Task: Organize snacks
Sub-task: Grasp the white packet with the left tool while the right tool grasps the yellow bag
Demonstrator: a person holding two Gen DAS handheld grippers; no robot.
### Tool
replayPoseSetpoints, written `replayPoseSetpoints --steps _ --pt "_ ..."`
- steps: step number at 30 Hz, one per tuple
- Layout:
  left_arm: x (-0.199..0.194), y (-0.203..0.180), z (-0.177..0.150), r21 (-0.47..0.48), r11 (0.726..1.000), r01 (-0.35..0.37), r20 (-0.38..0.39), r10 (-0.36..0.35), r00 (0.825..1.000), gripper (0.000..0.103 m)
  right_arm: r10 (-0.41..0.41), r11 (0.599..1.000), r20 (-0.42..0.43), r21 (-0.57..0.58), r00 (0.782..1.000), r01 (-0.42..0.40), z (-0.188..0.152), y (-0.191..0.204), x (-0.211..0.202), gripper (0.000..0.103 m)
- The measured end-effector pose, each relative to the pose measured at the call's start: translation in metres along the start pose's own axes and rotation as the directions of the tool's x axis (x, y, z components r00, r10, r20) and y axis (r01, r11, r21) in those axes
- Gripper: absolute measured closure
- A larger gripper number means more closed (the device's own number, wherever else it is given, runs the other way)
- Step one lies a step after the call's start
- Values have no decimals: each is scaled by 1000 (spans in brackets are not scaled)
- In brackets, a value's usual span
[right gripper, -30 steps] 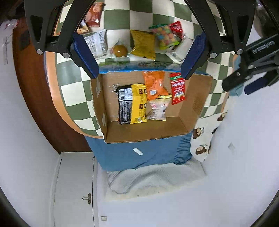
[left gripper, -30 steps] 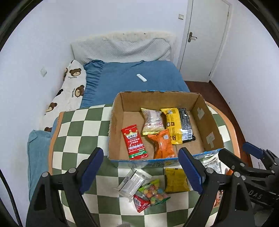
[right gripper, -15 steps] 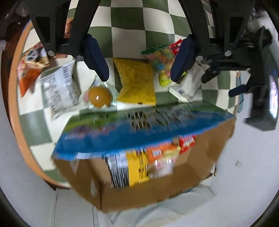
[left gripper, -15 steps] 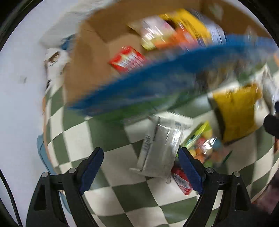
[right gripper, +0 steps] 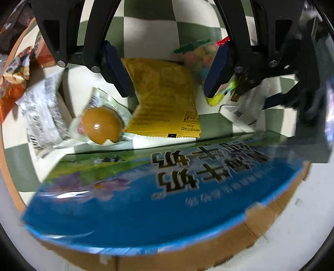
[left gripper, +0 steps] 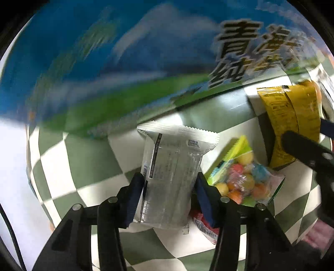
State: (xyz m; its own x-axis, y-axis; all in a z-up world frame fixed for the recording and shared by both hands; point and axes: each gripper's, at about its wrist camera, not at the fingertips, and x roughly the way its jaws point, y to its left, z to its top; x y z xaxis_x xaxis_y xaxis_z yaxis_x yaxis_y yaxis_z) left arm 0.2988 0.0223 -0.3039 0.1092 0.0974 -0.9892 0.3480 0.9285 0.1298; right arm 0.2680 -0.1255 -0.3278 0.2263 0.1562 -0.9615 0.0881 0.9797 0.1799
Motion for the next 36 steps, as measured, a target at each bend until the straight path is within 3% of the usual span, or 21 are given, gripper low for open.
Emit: replayPoseSetpoints --steps 1,3,4,6,8,11,13,15,19,23,28,30,32,36 --pt "0 5 -6 -40 999 8 -1 -8 1000 55 -9 1000 -10 -17 1000 8 1 3 6 28" --pt "1 18 -21 -144 989 32 -22 -35 999 55 -22 998 -11 -57 1000 21 0 9 10 43" --pt "1 23 -26 -188 981 49 -31 -55 998 55 -19 997 -18 -69 1000 18 -1 10 11 43" --pt "3 42 -51 -340 934 110 -56 -137 989 55 -12 996 -55 -86 998 7 -6 9 10 50" --pt "5 51 -72 -422 894 151 -68 -197 978 55 2 994 -106 -106 994 -13 -15 6 8 51" --pt "11 58 -102 -509 838 200 -71 -272 960 55 25 989 -214 -139 977 -56 -37 0 6 52" --pt "16 57 -114 -528 822 213 -65 -289 955 54 33 985 -282 -151 959 -79 -53 -5 9 52" --pt "21 53 -116 -507 838 200 -70 -271 960 54 28 982 -318 -166 948 -85 -63 -7 15 51" --pt "27 41 -110 -455 876 159 -88 -222 971 49 76 992 -282 -79 956 -102 -68 -15 20 45" --pt "25 35 -106 -458 876 149 -80 -208 975 49 88 995 -239 -28 967 -98 -72 -19 14 37" --pt "35 25 -100 -447 883 145 -77 -200 977 48 10 998 -207 -58 978 -23 -70 -3 27 37" --pt "30 31 -102 -453 879 148 -67 -200 978 50 -6 998 -190 -69 982 -8 -73 0 28 38" --pt "26 35 -103 -448 883 139 -57 -184 981 51 -20 996 -172 -89 985 4 -78 5 28 49" --pt "8 30 -113 -442 890 116 -32 -145 989 51 16 997 -157 -73 988 -28 -86 1 17 53"
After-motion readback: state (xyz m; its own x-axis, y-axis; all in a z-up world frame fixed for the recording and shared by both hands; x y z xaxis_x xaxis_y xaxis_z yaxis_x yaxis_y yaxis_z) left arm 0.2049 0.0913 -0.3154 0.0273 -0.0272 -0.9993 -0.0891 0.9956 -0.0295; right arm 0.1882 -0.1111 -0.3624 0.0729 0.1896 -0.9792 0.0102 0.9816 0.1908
